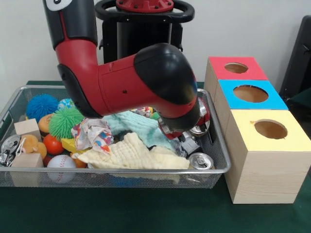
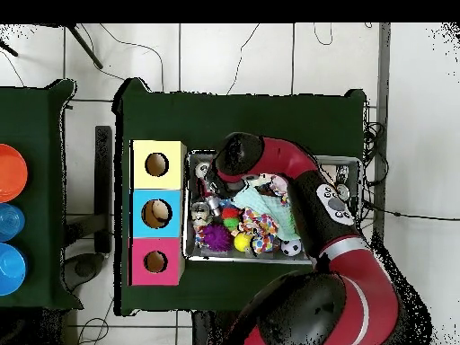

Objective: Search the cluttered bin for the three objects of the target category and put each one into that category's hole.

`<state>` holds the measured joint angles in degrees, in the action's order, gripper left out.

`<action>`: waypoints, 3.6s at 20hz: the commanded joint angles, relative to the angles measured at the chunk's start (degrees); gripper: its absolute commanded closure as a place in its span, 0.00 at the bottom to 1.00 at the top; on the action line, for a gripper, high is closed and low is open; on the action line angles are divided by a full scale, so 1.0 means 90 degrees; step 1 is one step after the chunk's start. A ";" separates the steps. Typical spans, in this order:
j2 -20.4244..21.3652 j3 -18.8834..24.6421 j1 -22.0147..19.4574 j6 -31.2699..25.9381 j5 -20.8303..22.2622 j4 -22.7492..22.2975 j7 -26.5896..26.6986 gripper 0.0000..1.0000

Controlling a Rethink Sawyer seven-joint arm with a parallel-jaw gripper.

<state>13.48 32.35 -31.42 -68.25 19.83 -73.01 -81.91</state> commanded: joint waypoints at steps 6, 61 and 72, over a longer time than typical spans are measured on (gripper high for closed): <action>0.0297 0.0490 -0.0355 0.0077 0.0588 -0.0518 0.1886 0.00; 0.0419 0.0628 -0.0463 0.0488 0.0665 -0.0598 0.0684 0.00; 0.0321 0.0506 -0.0285 -0.0274 0.0625 0.0291 0.0864 0.00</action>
<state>17.93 36.06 -35.31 -65.67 25.65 -75.83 -81.84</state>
